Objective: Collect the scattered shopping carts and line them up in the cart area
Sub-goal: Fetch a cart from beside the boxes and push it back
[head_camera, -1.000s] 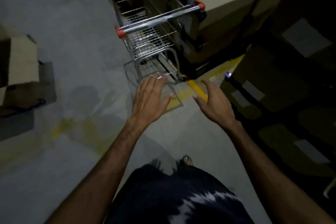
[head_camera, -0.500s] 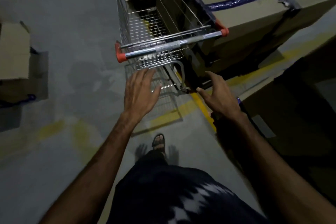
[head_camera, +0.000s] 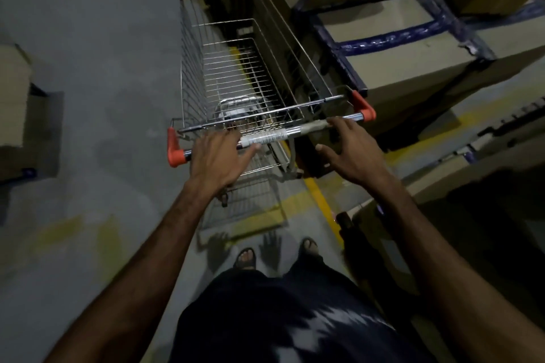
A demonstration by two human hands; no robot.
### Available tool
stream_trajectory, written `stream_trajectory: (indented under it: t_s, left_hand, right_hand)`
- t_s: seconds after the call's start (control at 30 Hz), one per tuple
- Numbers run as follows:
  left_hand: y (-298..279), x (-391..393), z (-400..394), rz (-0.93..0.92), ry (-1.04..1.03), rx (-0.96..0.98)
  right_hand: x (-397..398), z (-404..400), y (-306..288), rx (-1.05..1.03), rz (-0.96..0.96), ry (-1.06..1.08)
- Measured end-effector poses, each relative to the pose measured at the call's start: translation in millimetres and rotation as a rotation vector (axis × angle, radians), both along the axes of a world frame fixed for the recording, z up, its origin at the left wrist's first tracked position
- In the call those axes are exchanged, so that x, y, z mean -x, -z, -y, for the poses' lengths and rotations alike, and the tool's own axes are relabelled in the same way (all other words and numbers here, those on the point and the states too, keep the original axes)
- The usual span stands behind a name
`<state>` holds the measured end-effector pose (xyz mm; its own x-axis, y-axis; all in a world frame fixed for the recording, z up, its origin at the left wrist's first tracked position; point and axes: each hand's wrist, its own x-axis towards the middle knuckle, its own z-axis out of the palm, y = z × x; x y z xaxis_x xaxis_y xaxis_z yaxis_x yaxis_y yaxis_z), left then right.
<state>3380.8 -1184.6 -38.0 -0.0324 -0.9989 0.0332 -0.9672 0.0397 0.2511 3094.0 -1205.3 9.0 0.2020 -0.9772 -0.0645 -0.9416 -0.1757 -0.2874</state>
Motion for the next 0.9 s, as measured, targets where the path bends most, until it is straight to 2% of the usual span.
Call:
stream_trajectory:
  t_s: [0.17,0.3,0.37,0.53,0.63,0.9]
  left_hand:
    - [-1,-7,2,0.131,-0.181,-0.104]
    - [-11,3,-9,0.192,-0.304,-0.131]
    - [-16,12,-16,0.199,-0.343,-0.158]
    - [-12,36,-50,0.279,-0.475,-0.207]
    - [-13,56,-77,0.259,-0.557,-0.245]
    - [-7,88,-176,0.265,-0.894,-0.282]
  right_hand:
    - [13,65,5,-0.047,-0.09,-0.186]
    - [17,96,3,-0.193,-0.3,-0.396]
    - [22,100,4,-0.193,-0.384,-0.475]
    - [36,98,14,-0.106,-0.343,-0.674]
    - [37,100,20,-0.032,-0.348,-0.772]
    - [-10,82,32,0.033,-0.391,-1.047]
